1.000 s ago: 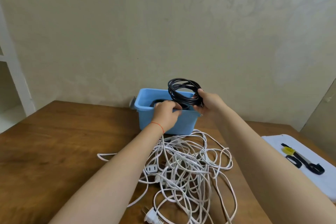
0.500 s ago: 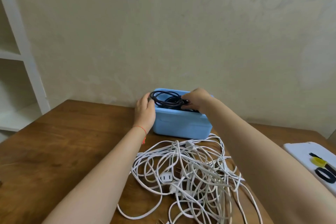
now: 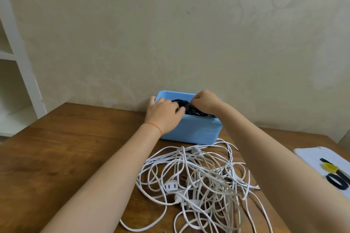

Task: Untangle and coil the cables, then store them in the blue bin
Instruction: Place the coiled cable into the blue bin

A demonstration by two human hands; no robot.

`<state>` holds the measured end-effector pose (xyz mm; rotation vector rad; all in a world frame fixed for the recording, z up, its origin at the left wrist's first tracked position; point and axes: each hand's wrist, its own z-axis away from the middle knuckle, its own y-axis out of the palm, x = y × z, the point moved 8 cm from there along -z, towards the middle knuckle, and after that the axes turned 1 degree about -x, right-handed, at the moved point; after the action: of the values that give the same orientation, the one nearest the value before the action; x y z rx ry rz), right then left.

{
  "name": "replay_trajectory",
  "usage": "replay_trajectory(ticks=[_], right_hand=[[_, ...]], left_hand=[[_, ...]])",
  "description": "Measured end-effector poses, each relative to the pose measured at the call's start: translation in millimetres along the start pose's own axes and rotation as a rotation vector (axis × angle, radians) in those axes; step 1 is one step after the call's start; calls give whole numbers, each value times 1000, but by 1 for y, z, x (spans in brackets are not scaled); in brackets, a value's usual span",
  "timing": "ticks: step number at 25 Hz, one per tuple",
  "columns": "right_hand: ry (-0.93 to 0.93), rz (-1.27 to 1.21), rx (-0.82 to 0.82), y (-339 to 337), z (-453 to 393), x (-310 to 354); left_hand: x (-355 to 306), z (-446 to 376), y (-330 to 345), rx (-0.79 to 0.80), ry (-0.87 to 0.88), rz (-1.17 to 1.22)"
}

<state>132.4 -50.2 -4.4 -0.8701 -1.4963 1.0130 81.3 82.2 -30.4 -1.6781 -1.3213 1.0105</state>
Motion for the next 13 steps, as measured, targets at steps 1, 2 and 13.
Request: replay_trajectory(ticks=[1, 2, 13], right_hand=[[-12, 79, 55, 2, 2, 2], [-16, 150, 105, 5, 3, 2], [-105, 78, -94, -19, 67, -19]], left_hand=[[-4, 0, 5, 73, 15, -46], [-5, 0, 9, 138, 14, -63], [-21, 34, -9, 44, -317, 401]])
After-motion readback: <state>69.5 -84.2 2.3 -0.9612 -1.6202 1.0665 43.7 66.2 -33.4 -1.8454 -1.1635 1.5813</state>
